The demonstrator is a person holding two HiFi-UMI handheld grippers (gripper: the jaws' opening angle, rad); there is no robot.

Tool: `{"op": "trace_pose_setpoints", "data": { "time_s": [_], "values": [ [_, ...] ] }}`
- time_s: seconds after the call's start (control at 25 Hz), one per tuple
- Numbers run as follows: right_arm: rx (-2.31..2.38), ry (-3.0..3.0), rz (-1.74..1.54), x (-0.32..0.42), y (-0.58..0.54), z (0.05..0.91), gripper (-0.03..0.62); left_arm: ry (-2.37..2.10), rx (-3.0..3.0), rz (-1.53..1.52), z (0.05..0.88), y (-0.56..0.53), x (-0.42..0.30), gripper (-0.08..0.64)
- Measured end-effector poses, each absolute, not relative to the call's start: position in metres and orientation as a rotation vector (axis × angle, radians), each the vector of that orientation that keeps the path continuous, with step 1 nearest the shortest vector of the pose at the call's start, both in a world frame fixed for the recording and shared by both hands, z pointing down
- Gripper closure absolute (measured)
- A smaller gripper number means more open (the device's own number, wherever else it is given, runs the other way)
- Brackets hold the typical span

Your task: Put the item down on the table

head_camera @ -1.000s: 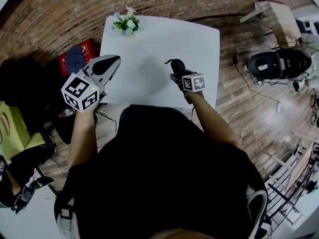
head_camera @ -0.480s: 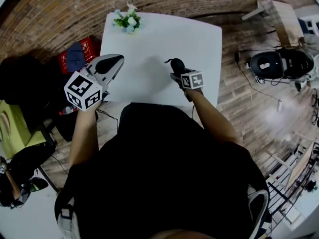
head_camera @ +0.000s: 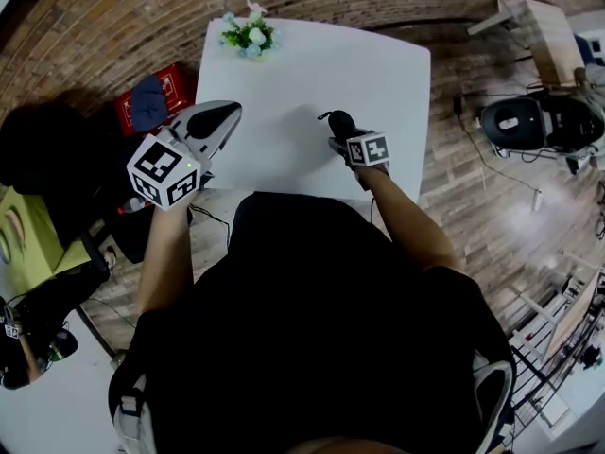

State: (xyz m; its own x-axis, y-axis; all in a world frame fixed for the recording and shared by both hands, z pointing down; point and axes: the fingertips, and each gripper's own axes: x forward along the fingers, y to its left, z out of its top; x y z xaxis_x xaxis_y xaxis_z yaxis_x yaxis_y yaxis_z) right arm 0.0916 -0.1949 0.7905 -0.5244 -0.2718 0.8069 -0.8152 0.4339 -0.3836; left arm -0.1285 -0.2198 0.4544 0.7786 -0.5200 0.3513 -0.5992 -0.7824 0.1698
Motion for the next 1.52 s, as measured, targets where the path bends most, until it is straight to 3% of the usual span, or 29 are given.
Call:
{"op": "trace_pose_setpoints", "data": {
  "time_s": [1.52],
  "values": [
    [0.793, -1.940, 0.994, 0.076, -0.183, 0.850, 0.252, -0.852, 2.626, 0.399, 0.475, -0.218, -0.133, 0.549]
  ]
}}
